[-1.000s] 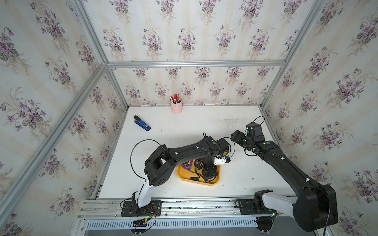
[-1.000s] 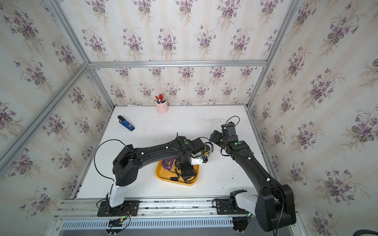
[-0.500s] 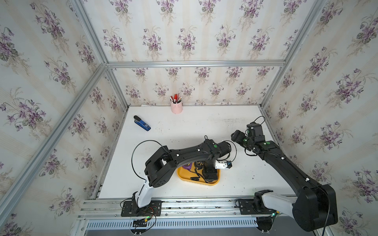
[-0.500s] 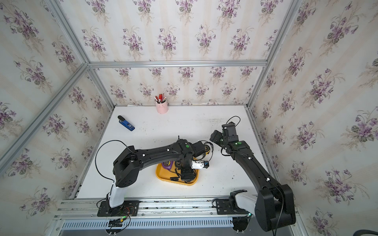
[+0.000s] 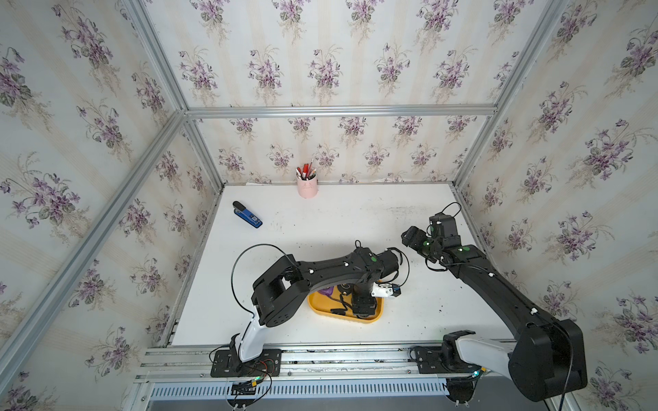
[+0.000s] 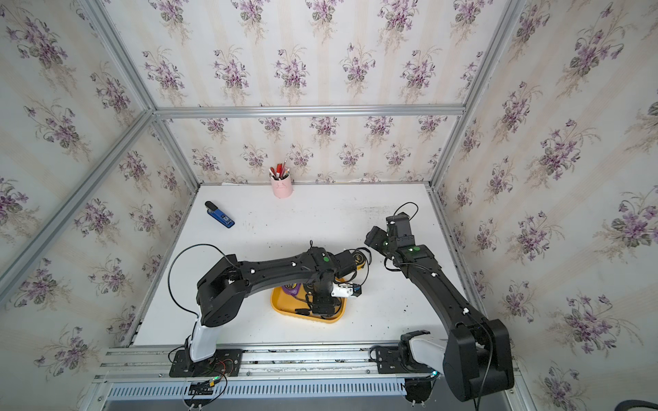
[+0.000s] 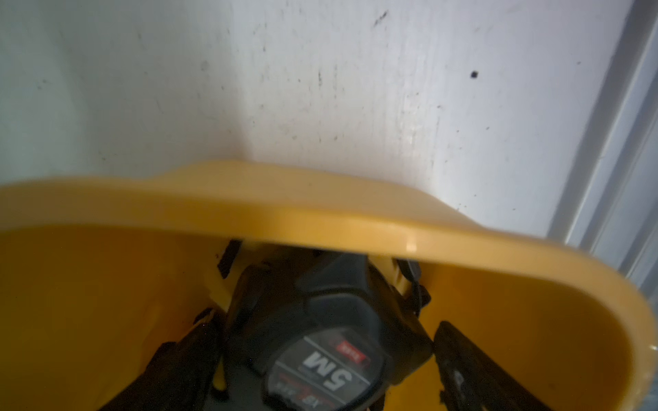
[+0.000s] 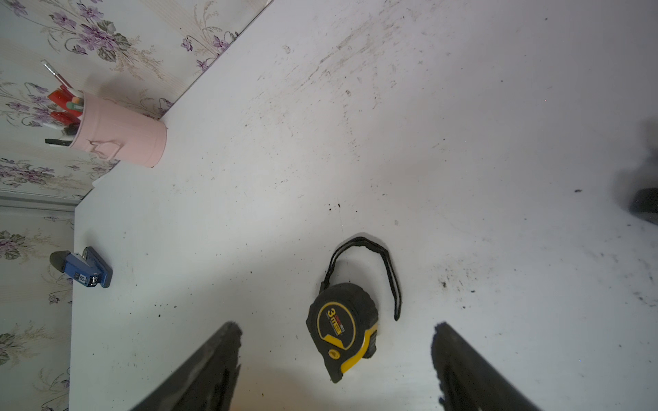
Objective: Take the tape measure out of the storage box
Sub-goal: Pick up the tape measure from the storage box.
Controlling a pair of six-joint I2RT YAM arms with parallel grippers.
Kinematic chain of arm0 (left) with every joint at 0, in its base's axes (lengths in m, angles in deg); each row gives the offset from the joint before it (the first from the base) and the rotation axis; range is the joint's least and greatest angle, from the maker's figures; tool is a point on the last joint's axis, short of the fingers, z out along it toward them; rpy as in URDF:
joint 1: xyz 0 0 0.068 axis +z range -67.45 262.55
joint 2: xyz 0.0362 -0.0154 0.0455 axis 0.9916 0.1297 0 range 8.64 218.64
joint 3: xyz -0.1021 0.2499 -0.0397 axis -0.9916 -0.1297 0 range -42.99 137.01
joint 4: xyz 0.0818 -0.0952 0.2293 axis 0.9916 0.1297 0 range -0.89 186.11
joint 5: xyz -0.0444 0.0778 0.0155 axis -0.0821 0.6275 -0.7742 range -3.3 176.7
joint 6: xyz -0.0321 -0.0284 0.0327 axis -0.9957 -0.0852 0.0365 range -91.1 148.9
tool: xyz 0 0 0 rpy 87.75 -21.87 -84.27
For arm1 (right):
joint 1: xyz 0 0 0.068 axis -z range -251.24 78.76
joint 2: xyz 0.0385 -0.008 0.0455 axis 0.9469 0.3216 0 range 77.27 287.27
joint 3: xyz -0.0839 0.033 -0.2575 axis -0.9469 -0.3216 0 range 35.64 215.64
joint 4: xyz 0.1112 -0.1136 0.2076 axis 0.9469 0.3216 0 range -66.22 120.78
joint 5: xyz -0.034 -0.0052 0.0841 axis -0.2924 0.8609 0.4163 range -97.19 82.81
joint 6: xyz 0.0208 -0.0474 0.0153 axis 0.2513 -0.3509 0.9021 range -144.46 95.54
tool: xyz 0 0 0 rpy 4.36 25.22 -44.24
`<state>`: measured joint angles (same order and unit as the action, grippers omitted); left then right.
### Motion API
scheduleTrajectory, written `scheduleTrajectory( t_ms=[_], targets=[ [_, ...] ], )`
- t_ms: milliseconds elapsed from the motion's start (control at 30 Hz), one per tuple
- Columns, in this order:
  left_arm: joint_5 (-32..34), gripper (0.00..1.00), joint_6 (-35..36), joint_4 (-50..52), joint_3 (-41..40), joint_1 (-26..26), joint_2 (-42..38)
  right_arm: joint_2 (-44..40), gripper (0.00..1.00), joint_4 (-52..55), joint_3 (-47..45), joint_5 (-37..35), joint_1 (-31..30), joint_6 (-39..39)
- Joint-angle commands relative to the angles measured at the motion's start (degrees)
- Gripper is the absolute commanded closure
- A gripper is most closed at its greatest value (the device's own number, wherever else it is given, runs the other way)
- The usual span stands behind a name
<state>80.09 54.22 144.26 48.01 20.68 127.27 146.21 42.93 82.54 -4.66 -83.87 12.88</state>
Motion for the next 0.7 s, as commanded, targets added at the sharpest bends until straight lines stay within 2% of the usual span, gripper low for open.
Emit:
scheduleTrajectory(
  t_ms=[0, 200, 300, 433, 467, 500, 567, 667],
  targets=[
    [0.85, 0.03, 0.52, -1.36, 0.12, -0.01, 0.69, 0.05, 0.13, -1.32, -0.04, 0.2, 0.03, 0.18],
    [0.2, 0.04, 0.43, -1.79, -0.16, -0.09, 1.22, -0.22, 0.13, -1.48, -0.16, 0.2, 0.13, 0.27],
    [0.2, 0.12, -0.12, -1.65, 0.03, -0.01, 0.86, 0.05, 0.13, -1.58, -0.29, 0.63, 0.12, 0.35],
    [1.65, 0.34, -1.52, -0.42, 1.27, 0.17, 0.64, 0.05, 0.13, -2.26, -0.88, 1.3, 0.09, 0.85],
    [2.53, 0.37, -1.88, -0.24, 1.52, 0.17, 0.42, -0.04, 0.13, -2.48, -1.14, 1.47, 0.1, 1.02],
    [3.42, 0.43, -2.18, -0.31, 1.46, 0.23, 0.07, -0.12, 0.13, -2.57, -1.25, 1.6, 0.07, 1.06],
    [5.95, 0.63, -3.05, -0.08, 1.86, 0.32, -0.36, -0.44, 0.13, -2.73, -1.61, 1.89, 0.11, 1.24],
    [8.75, 0.75, -4.08, -0.44, 1.48, 0.34, -1.96, -1.38, 0.14, -2.78, -2.02, 1.96, 0.07, 1.32]
  ],
)
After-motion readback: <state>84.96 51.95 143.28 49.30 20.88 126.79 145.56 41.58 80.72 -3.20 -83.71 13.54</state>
